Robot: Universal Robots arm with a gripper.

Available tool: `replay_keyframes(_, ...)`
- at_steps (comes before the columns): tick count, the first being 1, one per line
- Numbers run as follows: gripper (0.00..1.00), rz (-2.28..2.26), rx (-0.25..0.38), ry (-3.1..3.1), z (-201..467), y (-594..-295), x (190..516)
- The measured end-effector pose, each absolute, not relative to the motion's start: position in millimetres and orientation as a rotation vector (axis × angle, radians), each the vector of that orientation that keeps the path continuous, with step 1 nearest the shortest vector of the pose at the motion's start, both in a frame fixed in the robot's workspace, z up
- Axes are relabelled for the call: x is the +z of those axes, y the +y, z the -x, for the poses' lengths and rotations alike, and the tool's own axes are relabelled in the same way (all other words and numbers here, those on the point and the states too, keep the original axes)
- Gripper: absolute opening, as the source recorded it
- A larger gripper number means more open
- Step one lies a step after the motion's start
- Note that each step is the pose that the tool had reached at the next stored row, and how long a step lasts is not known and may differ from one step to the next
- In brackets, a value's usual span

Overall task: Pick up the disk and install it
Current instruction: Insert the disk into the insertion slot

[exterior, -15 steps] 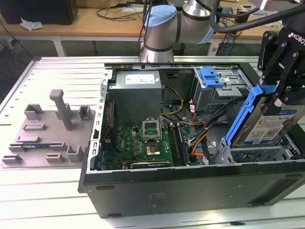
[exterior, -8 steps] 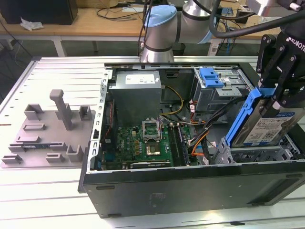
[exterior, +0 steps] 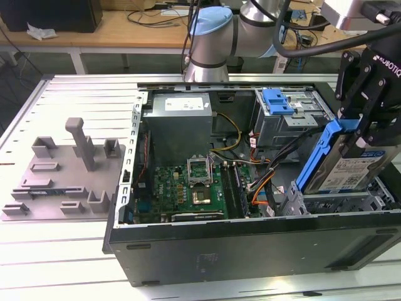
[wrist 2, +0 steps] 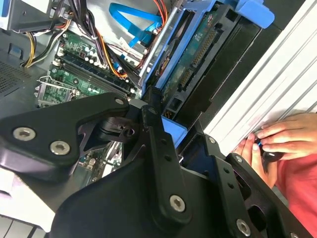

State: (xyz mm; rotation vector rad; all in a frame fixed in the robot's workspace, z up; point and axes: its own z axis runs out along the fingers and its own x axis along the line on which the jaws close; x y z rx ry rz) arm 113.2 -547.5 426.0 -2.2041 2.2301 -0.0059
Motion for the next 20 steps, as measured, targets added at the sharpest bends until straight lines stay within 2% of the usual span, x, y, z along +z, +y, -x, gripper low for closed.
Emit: replay_keyframes(20,0.37,2.204,-0.006,2.230,-113,-549,409)
